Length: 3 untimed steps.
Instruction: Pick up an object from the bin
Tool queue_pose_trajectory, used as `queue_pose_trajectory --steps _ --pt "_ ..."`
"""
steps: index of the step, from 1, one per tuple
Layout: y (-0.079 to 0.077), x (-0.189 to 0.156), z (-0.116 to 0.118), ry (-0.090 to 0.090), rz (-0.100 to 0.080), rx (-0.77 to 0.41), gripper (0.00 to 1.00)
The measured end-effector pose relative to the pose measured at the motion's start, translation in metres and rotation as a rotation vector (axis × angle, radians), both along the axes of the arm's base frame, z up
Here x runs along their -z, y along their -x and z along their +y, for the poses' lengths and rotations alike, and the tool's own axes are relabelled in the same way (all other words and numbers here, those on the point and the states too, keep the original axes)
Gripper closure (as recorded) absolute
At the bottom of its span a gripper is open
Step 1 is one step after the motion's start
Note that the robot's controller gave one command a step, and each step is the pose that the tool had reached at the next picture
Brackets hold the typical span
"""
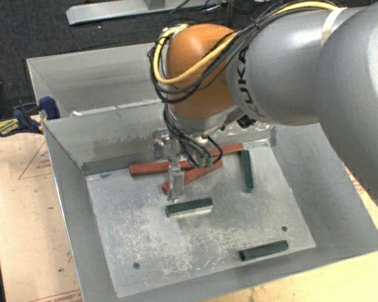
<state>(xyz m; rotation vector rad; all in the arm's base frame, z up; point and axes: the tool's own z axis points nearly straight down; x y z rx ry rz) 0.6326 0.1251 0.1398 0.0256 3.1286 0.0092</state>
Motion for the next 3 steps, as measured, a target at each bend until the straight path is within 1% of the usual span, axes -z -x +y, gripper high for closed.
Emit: queue_pose_trajectory --steps 1,2,3 --pt "0.0046 0.0437 -0.0187 0.005 0.012 -0.055 1.00" --pt "0.0046 0.0437 -0.0188 0.005 0.012 -0.055 0.00" --pt "0.0046 0.0437 -0.0189 0.005 0.012 -0.055 0.00"
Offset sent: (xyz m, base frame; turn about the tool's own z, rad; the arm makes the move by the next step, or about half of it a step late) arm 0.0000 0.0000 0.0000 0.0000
